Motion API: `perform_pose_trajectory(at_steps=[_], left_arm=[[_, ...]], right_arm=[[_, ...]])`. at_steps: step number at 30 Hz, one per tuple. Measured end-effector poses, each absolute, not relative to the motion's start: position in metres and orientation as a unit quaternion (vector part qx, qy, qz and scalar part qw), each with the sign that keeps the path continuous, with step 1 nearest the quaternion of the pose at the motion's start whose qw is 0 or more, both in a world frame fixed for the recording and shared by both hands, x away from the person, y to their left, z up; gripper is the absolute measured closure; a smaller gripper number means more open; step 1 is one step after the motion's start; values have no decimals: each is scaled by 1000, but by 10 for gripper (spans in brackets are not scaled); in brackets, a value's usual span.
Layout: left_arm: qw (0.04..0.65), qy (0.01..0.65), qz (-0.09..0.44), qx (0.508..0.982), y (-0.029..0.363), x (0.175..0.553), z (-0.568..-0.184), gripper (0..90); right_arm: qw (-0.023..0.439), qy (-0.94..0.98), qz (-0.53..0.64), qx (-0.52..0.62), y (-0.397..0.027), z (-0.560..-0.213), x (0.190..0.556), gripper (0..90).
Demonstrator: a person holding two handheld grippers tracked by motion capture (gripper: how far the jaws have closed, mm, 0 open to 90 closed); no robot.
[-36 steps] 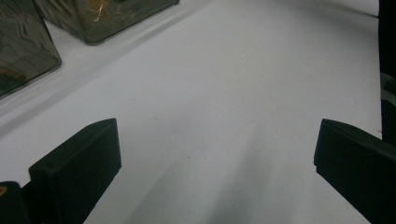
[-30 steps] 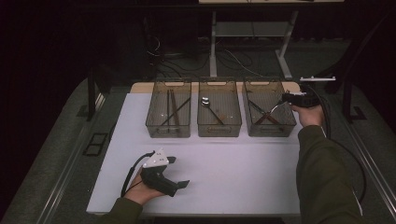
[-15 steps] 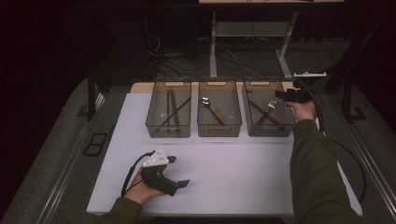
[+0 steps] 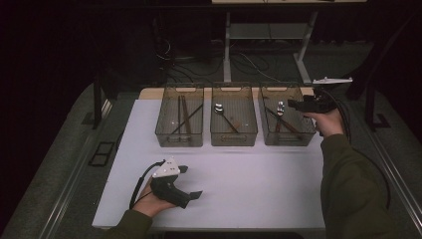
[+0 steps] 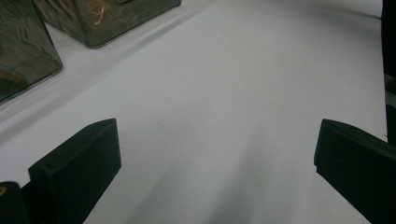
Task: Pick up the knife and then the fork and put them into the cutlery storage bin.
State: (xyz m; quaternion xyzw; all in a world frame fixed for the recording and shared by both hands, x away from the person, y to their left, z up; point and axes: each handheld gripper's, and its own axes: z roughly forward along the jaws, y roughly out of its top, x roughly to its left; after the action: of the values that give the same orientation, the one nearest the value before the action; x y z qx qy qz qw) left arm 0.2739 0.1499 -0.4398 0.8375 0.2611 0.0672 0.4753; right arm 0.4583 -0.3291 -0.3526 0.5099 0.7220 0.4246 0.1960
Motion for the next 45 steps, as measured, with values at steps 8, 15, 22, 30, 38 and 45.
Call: perform_pose_trajectory(at_steps=[8, 15, 22, 30, 38, 45], left_arm=[[469, 258, 72, 842, 152, 275, -439, 0], [468, 257, 75, 842, 154, 273, -438, 0], [468, 257, 77, 842, 153, 272, -438, 0], [467, 258, 79, 842, 153, 272, -438, 1], [465, 260, 78, 843, 153, 272, -439, 4], [466, 259, 77, 843, 154, 272, -438, 6]], right_arm=[[197, 732, 450, 472, -319, -350, 431, 201], [203, 722, 465, 470, -314, -354, 407, 181], [201, 734, 463, 454, -307, -362, 380, 139], [192, 738, 471, 444, -303, -374, 349, 139], [175, 749, 471, 432, -297, -394, 326, 139], [166, 759, 469, 420, -291, -419, 305, 139]])
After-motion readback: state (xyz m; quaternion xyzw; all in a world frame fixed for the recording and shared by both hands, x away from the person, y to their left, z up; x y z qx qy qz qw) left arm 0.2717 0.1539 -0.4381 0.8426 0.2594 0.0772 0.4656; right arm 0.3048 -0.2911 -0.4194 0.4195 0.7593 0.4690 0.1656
